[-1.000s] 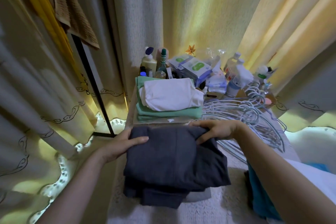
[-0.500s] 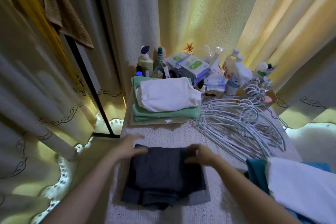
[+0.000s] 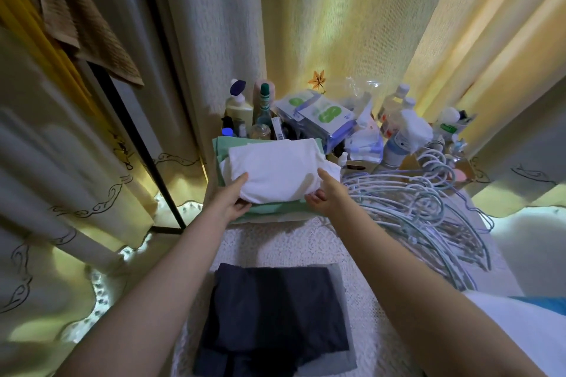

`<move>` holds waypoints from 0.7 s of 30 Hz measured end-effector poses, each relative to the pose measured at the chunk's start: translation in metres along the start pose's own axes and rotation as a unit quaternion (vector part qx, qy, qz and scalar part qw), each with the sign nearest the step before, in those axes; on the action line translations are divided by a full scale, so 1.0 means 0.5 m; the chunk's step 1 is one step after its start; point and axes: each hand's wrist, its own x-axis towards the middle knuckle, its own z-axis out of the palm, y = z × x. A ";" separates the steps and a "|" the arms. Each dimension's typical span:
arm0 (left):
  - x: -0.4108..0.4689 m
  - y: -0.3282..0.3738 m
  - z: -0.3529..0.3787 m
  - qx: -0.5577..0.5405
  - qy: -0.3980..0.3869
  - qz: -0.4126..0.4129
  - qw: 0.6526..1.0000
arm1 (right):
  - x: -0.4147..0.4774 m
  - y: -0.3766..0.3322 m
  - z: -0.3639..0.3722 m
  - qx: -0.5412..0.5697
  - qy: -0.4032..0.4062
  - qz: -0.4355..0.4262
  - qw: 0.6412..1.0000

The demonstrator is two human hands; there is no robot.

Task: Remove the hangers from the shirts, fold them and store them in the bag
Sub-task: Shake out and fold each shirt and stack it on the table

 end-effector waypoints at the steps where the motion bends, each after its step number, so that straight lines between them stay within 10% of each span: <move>1: -0.002 0.002 0.004 -0.001 -0.018 -0.023 1.000 | 0.001 -0.001 0.006 0.012 0.012 -0.009 1.000; 11: -0.080 0.043 0.008 -0.124 -0.176 0.067 0.974 | -0.026 -0.015 -0.013 0.049 -0.140 0.010 0.989; 21: -0.152 -0.210 -0.275 0.228 -0.254 -0.111 0.933 | -0.074 0.181 -0.320 -0.318 -0.162 -0.035 0.933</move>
